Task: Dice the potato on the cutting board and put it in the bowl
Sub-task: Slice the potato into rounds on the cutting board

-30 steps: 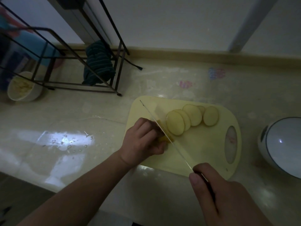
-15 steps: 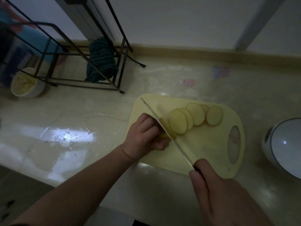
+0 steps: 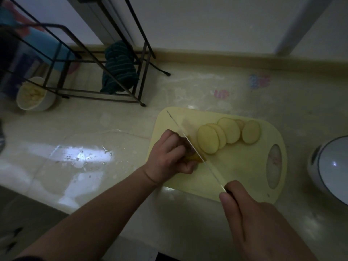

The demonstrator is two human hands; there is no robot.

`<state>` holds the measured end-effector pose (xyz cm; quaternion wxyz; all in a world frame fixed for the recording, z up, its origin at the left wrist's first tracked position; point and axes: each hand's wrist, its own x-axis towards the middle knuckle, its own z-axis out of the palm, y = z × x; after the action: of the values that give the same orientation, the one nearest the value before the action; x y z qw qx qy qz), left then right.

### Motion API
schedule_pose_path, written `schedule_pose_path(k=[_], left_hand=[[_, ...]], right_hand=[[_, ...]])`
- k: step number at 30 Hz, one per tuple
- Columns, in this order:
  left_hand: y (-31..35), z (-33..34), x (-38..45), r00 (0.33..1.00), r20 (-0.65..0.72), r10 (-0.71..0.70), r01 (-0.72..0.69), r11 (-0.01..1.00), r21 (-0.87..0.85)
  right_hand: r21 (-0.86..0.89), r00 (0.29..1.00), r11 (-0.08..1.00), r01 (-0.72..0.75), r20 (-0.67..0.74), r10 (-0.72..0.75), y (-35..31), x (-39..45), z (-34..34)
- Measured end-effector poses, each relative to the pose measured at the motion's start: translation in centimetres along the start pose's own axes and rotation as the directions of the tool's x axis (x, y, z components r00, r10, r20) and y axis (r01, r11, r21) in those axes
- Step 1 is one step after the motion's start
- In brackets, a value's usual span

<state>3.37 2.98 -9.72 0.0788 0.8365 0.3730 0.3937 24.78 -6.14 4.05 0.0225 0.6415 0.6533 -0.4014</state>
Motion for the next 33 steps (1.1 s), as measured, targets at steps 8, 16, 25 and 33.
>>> schedule_pose_path(k=[8,16,25,33], left_hand=[[-0.3,0.4,-0.1,1.0,-0.024,0.012,-0.012,1.0,0.007],[-0.7,0.4,-0.2,1.0,-0.008,0.002,-0.002,1.0,-0.028],[-0.5,0.5,-0.4,1.0,-0.003,0.001,-0.001,1.0,-0.017],[-0.5,0.5,0.2,1.0,-0.005,0.0,0.0,1.0,-0.021]], right_hand=[[-0.025,1.0,0.999,-0.03,0.006,0.03,1.0,0.2,1.1],[-0.032,0.989,0.995,-0.09,0.117,0.093,1.8,-0.6,2.0],[0.16,0.993,0.982,0.104,-0.068,-0.094,1.6,2.7,3.9],[0.232,0.996,0.972,0.031,-0.083,-0.012,4.8,0.6,4.0]])
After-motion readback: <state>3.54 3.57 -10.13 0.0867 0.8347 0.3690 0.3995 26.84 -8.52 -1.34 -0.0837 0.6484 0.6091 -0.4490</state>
